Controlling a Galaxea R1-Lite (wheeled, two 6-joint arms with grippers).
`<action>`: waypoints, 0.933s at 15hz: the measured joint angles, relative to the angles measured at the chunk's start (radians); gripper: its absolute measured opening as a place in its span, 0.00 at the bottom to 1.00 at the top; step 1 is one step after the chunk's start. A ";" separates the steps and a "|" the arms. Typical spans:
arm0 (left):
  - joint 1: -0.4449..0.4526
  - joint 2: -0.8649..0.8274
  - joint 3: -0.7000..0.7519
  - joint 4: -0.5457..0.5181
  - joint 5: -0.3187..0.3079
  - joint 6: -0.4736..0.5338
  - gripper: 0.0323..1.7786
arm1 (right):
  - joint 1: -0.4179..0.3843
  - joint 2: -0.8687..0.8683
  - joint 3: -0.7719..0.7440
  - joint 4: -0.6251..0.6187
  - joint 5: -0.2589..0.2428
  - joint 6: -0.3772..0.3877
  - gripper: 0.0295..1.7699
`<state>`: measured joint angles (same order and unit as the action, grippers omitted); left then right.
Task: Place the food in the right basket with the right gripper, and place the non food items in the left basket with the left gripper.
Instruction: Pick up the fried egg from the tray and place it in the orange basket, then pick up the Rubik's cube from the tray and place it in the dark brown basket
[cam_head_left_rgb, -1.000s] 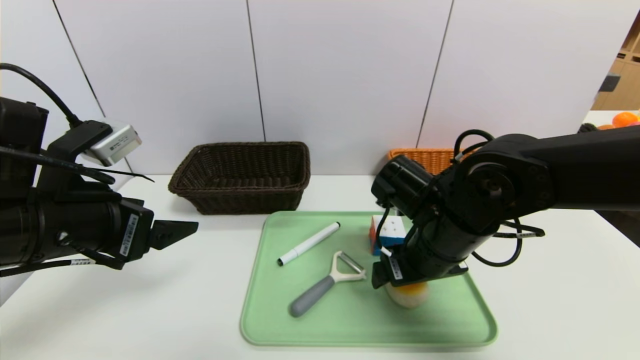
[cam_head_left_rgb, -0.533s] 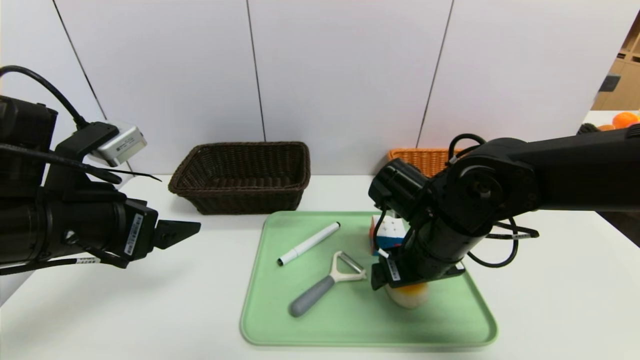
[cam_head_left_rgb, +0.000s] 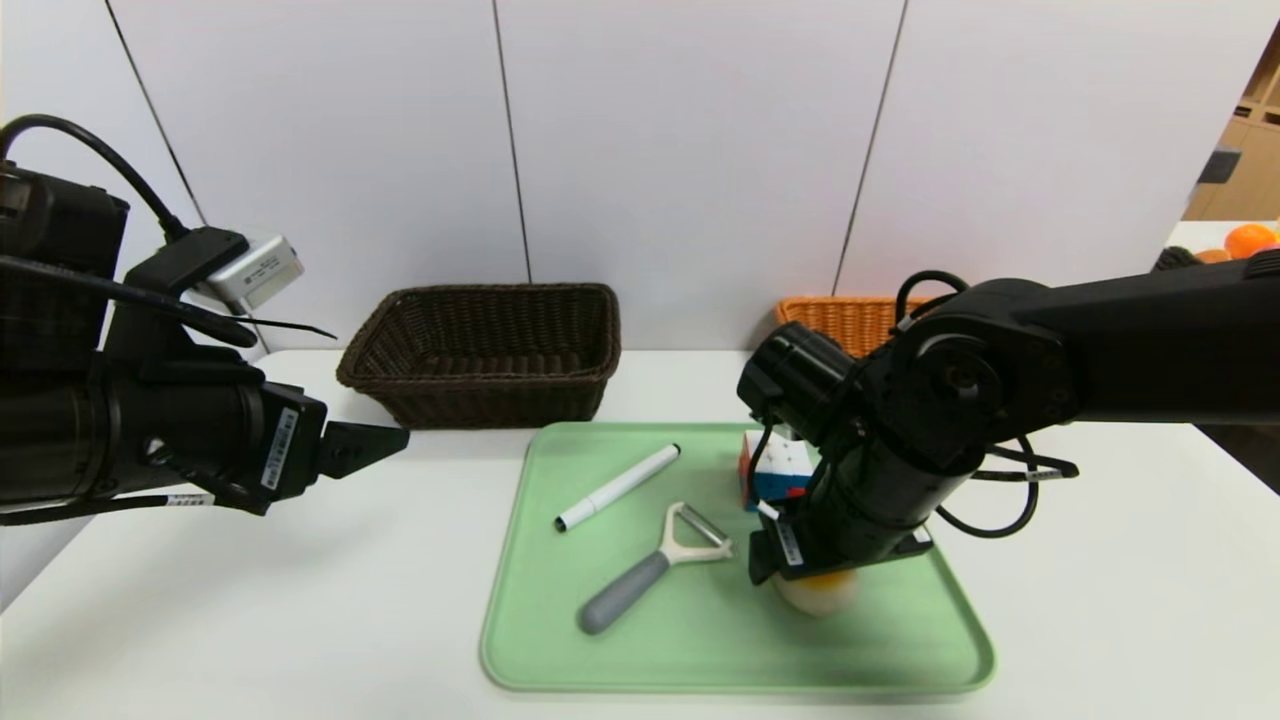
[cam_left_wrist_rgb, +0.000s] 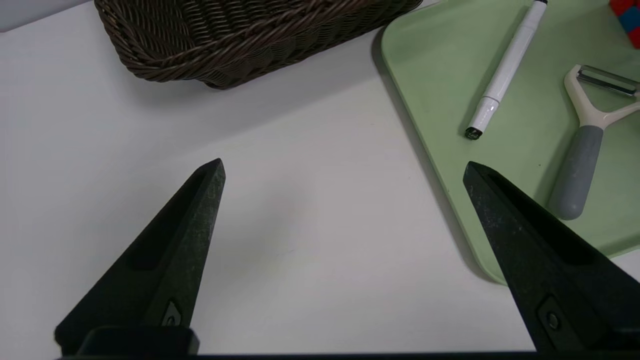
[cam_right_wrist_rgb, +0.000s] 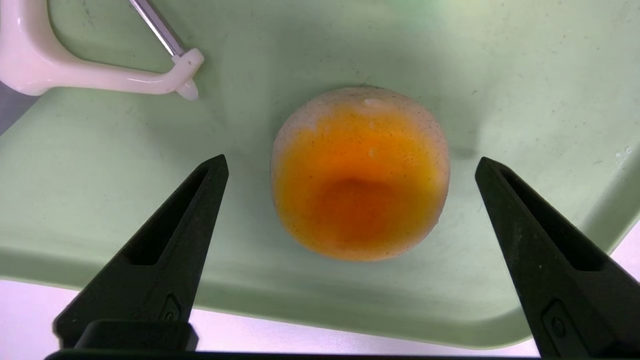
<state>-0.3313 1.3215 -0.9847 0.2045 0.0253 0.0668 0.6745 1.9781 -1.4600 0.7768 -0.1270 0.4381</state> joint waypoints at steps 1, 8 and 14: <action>0.000 0.002 -0.002 0.000 0.000 0.000 0.95 | 0.000 0.000 0.001 0.000 0.000 0.001 0.77; 0.001 0.005 -0.016 0.000 0.001 -0.001 0.95 | 0.000 0.000 0.005 0.004 0.001 0.003 0.05; 0.001 0.003 -0.017 0.000 0.000 -0.002 0.95 | 0.003 -0.027 0.010 0.037 0.002 0.002 0.02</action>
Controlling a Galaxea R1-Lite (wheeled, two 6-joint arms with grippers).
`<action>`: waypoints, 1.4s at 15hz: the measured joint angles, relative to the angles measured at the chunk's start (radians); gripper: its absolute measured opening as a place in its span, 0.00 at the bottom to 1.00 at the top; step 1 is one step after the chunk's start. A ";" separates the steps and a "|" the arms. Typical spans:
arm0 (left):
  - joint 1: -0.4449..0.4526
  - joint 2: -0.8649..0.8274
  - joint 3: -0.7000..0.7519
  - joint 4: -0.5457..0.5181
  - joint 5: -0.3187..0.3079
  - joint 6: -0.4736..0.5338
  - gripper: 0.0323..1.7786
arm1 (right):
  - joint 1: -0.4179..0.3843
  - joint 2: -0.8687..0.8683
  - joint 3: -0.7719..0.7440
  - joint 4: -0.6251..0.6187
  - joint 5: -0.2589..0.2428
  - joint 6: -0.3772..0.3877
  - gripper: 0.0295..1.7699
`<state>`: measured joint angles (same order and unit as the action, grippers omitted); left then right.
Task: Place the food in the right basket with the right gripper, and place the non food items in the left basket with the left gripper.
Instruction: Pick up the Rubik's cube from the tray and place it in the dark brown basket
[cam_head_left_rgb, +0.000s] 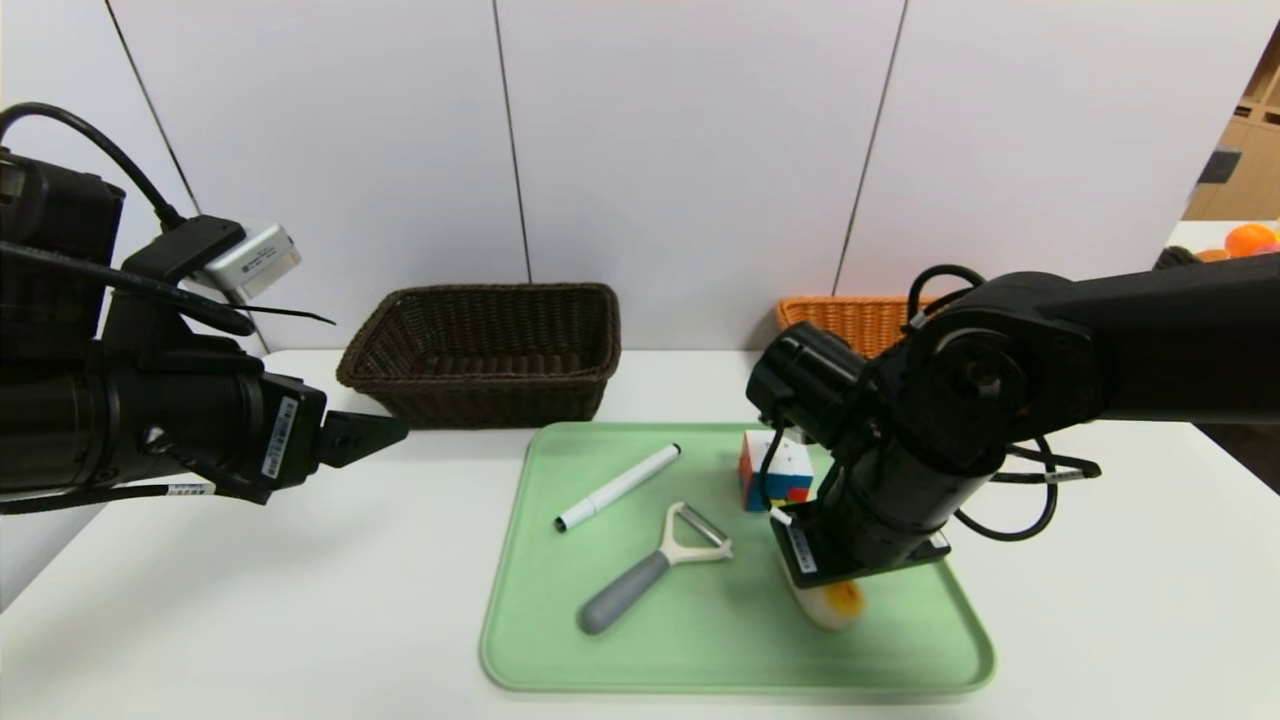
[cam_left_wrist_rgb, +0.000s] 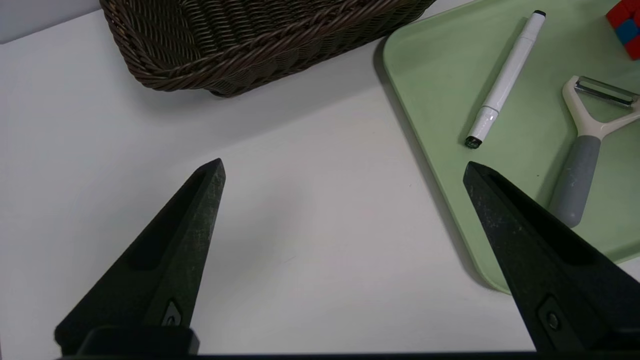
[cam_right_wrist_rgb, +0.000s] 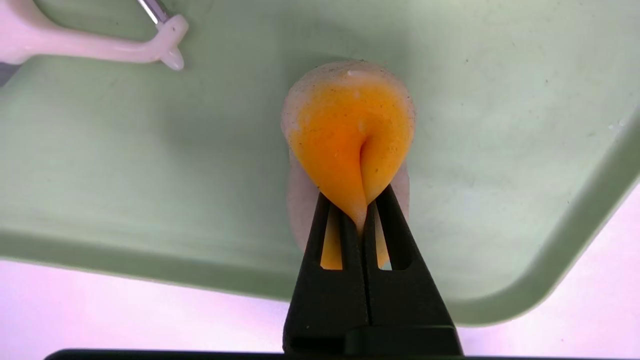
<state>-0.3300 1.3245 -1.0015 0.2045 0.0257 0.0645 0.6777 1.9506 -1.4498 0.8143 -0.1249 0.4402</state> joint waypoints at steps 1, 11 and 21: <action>0.000 0.000 0.000 0.000 0.000 0.000 0.95 | 0.000 -0.012 0.000 0.007 0.000 0.000 0.02; 0.000 0.003 0.008 0.001 0.000 -0.001 0.95 | 0.013 -0.225 -0.208 0.027 0.013 -0.006 0.02; 0.000 0.001 0.021 0.002 0.000 -0.001 0.95 | -0.464 -0.091 -0.502 -0.197 0.014 -0.033 0.02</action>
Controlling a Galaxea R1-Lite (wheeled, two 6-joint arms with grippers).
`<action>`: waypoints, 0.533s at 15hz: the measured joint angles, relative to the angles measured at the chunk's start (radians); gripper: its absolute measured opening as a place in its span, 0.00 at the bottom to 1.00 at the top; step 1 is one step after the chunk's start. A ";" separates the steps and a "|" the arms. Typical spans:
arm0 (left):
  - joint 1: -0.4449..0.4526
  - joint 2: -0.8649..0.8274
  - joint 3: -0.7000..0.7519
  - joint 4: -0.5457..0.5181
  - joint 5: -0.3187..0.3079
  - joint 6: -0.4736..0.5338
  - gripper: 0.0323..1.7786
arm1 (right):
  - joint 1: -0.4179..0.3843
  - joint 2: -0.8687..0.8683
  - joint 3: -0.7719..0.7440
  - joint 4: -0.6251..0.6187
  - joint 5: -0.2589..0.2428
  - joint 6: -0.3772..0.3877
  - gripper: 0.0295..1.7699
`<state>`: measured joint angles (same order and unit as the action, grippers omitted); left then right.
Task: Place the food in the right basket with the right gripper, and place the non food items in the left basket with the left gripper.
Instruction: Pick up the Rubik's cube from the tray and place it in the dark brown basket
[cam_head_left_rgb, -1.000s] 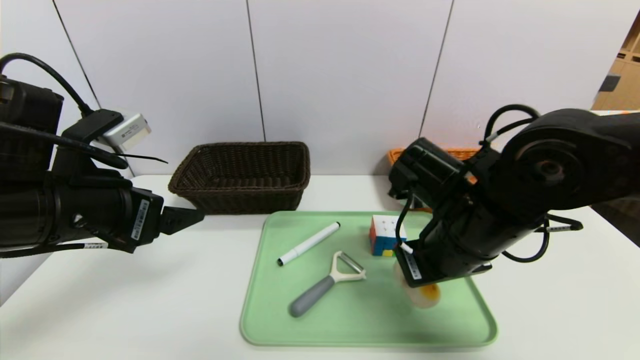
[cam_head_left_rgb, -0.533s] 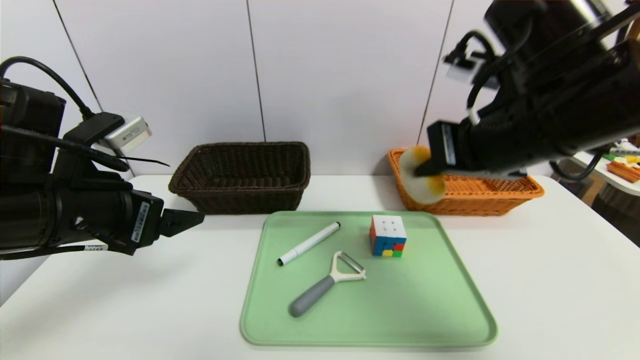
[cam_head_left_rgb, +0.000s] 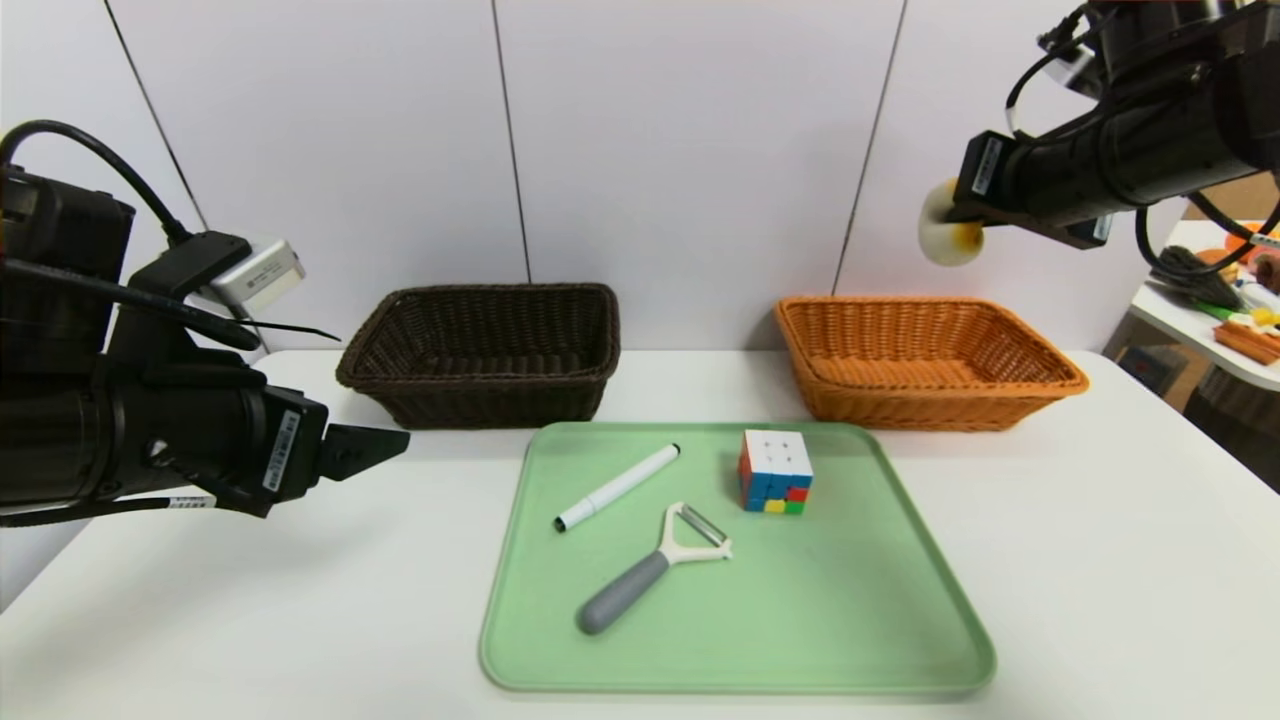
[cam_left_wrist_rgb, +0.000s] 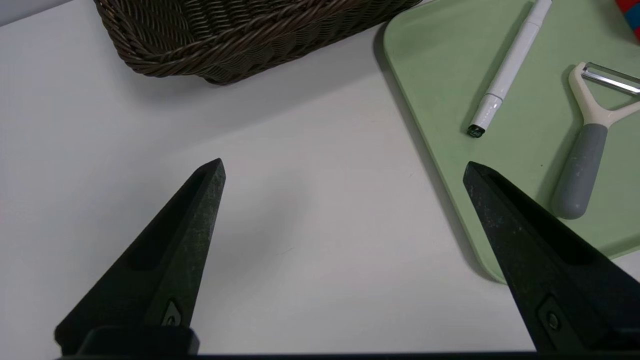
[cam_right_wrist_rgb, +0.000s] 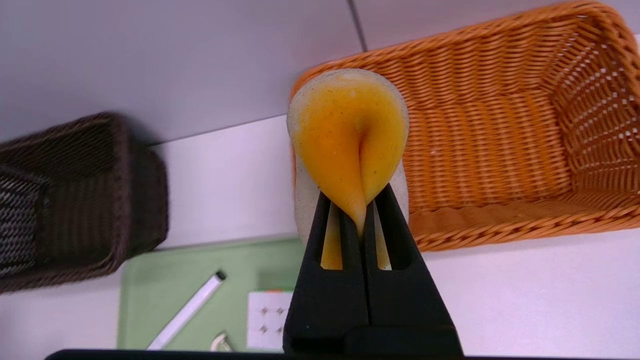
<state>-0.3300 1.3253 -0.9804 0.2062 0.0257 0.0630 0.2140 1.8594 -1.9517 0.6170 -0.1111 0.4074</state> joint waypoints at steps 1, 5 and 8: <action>0.000 0.001 0.001 0.000 0.000 0.000 0.95 | -0.024 0.032 0.000 -0.006 0.003 0.002 0.02; 0.000 0.003 0.010 0.000 0.000 0.000 0.95 | -0.083 0.136 -0.001 -0.015 0.040 0.026 0.02; 0.000 0.006 0.012 0.000 0.000 -0.001 0.95 | -0.105 0.195 -0.001 -0.017 0.040 0.025 0.02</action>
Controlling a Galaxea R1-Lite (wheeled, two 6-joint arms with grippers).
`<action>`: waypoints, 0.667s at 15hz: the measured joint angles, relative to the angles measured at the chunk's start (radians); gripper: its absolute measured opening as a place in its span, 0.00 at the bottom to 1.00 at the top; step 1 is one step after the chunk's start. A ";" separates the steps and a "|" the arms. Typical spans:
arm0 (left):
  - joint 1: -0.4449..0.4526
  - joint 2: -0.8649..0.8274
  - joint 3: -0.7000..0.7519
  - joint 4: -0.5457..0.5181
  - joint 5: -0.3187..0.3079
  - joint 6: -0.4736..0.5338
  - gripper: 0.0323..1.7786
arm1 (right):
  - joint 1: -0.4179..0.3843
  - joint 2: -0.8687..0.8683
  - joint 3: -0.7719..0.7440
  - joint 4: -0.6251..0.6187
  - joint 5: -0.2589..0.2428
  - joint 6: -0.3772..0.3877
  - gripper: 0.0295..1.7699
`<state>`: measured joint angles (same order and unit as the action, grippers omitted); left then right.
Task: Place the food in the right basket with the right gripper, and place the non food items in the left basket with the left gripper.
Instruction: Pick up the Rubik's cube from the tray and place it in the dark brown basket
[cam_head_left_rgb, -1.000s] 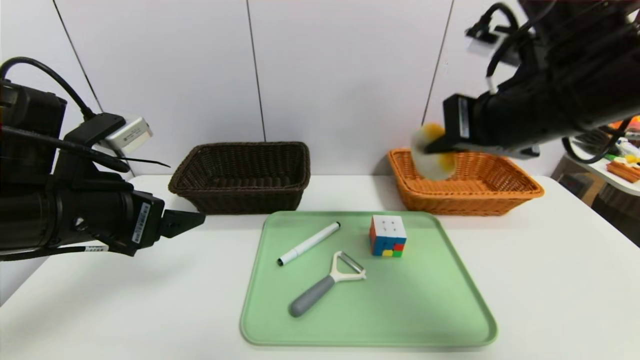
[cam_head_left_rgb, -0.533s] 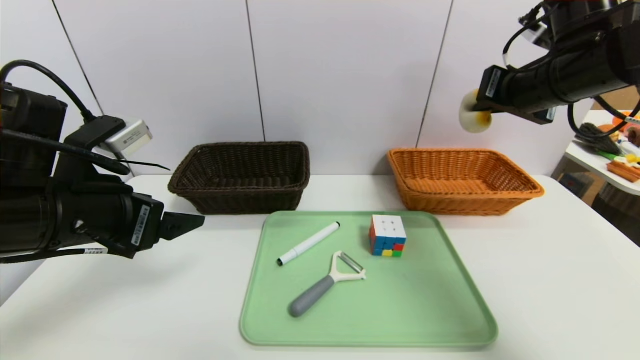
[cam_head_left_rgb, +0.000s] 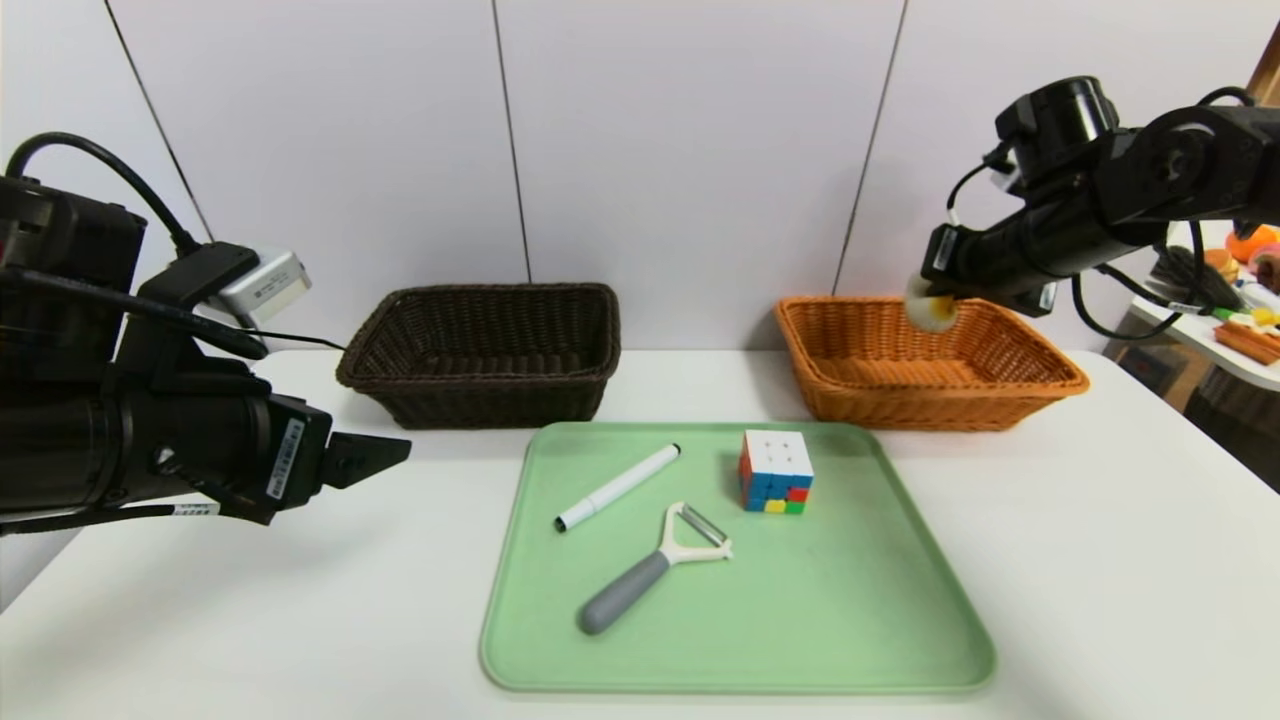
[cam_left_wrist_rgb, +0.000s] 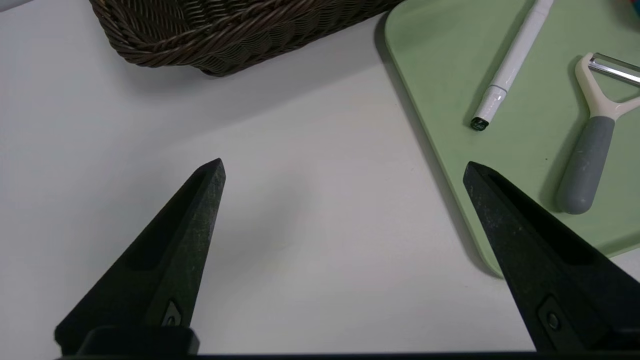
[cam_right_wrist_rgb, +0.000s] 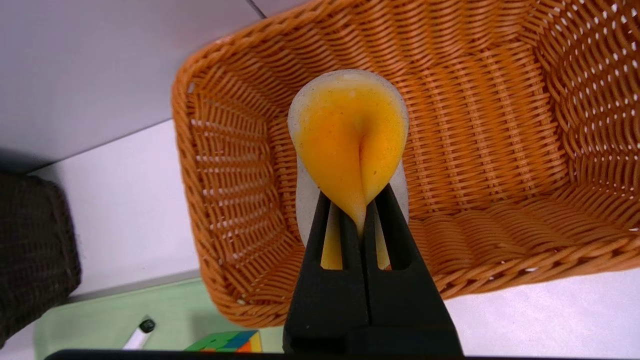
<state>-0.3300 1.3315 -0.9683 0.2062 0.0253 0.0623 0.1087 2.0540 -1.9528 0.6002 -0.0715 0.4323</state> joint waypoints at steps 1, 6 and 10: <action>0.000 0.001 0.000 0.000 0.000 0.000 0.95 | -0.008 0.016 0.000 0.000 -0.001 0.000 0.02; 0.003 0.013 0.001 0.000 -0.001 0.000 0.95 | -0.033 0.080 0.000 0.008 -0.015 -0.013 0.02; 0.003 0.024 0.000 -0.002 -0.001 -0.001 0.95 | -0.041 0.104 0.000 0.010 -0.017 -0.025 0.02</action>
<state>-0.3266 1.3551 -0.9679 0.2043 0.0238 0.0611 0.0681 2.1581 -1.9528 0.6100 -0.0883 0.4074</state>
